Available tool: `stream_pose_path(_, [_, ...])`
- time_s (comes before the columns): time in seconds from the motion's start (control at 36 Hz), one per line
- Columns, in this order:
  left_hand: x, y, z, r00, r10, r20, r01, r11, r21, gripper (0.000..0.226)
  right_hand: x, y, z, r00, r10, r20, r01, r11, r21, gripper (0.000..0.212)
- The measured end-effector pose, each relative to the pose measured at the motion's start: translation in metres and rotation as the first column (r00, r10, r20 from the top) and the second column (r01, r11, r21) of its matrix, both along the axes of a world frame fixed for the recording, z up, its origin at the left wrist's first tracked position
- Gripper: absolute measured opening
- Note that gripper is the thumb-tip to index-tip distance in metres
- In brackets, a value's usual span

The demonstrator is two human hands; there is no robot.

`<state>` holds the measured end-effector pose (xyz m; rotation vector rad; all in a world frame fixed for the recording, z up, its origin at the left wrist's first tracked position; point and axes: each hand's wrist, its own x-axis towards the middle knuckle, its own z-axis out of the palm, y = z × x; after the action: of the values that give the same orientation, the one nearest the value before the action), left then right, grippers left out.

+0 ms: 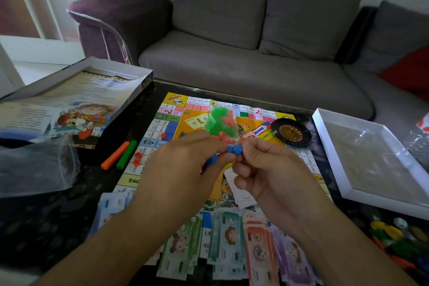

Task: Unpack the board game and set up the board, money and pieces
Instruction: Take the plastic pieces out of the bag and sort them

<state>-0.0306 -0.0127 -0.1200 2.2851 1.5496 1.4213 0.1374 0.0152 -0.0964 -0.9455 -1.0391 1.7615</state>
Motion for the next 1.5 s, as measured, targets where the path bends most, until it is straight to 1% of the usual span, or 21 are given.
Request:
stream_pose_path(0.06, [0.000,-0.001,0.000,1.000,-0.006,0.004,0.006,1.000,0.000,0.034,0.000,0.000,0.000,1.000,-0.005,0.001,0.005,1.000,-0.004,0.023])
stream_pose_path(0.17, [-0.001,0.001,0.000,1.000,-0.018,0.025,0.019,0.999,-0.035,0.031,0.001,0.001,-0.001,1.000,0.027,0.009,-0.028,0.999,0.029,0.015])
stream_pose_path(0.25, [-0.002,0.001,0.000,0.996,-0.024,0.089,0.032,0.995,-0.094,0.023,0.003,0.002,-0.001,0.999,0.043,-0.001,-0.043,0.998,0.055,0.012])
stream_pose_path(0.33, [-0.002,0.001,0.002,0.986,-0.037,0.165,0.065,0.983,-0.170,0.028,0.004,0.002,-0.002,0.999,0.047,0.005,-0.047,0.996,0.077,0.013])
stream_pose_path(0.47, [-0.002,-0.002,0.004,0.974,-0.046,0.221,0.104,0.960,-0.259,0.036,0.004,0.000,-0.003,0.997,0.024,0.078,-0.036,0.987,0.154,0.014])
stream_pose_path(0.58, [-0.002,-0.002,0.005,0.972,-0.036,0.230,0.102,0.953,-0.284,0.026,0.001,-0.001,-0.007,0.994,-0.022,0.111,0.001,0.983,0.184,0.014])
stream_pose_path(0.69, [0.000,-0.002,0.005,0.980,-0.028,0.199,0.080,0.963,-0.257,0.039,-0.001,-0.005,-0.010,0.989,-0.063,0.134,0.036,0.980,0.194,0.017])
stream_pose_path(0.75, [0.000,-0.003,0.005,0.987,-0.012,0.163,0.052,0.968,-0.247,0.034,-0.002,-0.007,-0.011,0.986,-0.079,0.149,0.047,0.977,0.206,0.018])
stream_pose_path(0.86, [0.001,-0.004,0.005,0.999,0.022,0.049,-0.011,0.974,-0.225,0.016,-0.006,-0.010,-0.014,0.974,-0.124,0.189,0.075,0.966,0.247,0.023])
stream_pose_path(0.94, [0.004,-0.007,0.005,0.999,0.033,0.028,-0.025,0.974,-0.227,0.016,-0.009,-0.012,-0.014,0.960,-0.164,0.227,0.092,0.951,0.295,0.024])
stream_pose_path(1.03, [0.009,-0.009,0.006,0.997,0.015,0.071,0.003,0.969,-0.246,0.019,-0.008,-0.013,-0.013,0.934,-0.213,0.287,0.096,0.923,0.373,0.025])
stream_pose_path(1.11, [0.012,-0.010,0.007,0.993,0.006,0.122,0.031,0.952,-0.303,0.018,-0.008,-0.015,-0.011,0.907,-0.264,0.329,0.103,0.895,0.433,0.025])
stream_pose_path(1.19, [0.012,-0.010,0.006,0.984,0.005,0.179,0.059,0.935,-0.351,0.017,-0.009,-0.014,-0.012,0.910,-0.260,0.322,0.113,0.905,0.411,0.024])
stream_pose_path(1.31, [0.013,-0.008,0.000,0.974,0.050,0.220,0.026,0.943,-0.332,0.014,-0.011,-0.014,-0.014,0.928,-0.234,0.289,0.127,0.930,0.345,0.025])
stream_pose_path(1.36, [0.015,-0.008,0.000,0.969,0.054,0.241,0.034,0.938,-0.346,0.016,-0.011,-0.014,-0.015,0.926,-0.250,0.283,0.142,0.925,0.352,0.024])
stream_pose_path(1.44, [0.020,-0.011,0.003,0.948,0.039,0.317,0.085,0.925,-0.370,0.013,-0.011,-0.014,-0.016,0.920,-0.277,0.277,0.166,0.917,0.364,0.023])
stream_pose_path(1.5, [0.023,-0.012,0.003,0.943,0.046,0.329,0.085,0.924,-0.372,0.011,-0.012,-0.015,-0.016,0.925,-0.284,0.253,0.185,0.917,0.354,0.023])
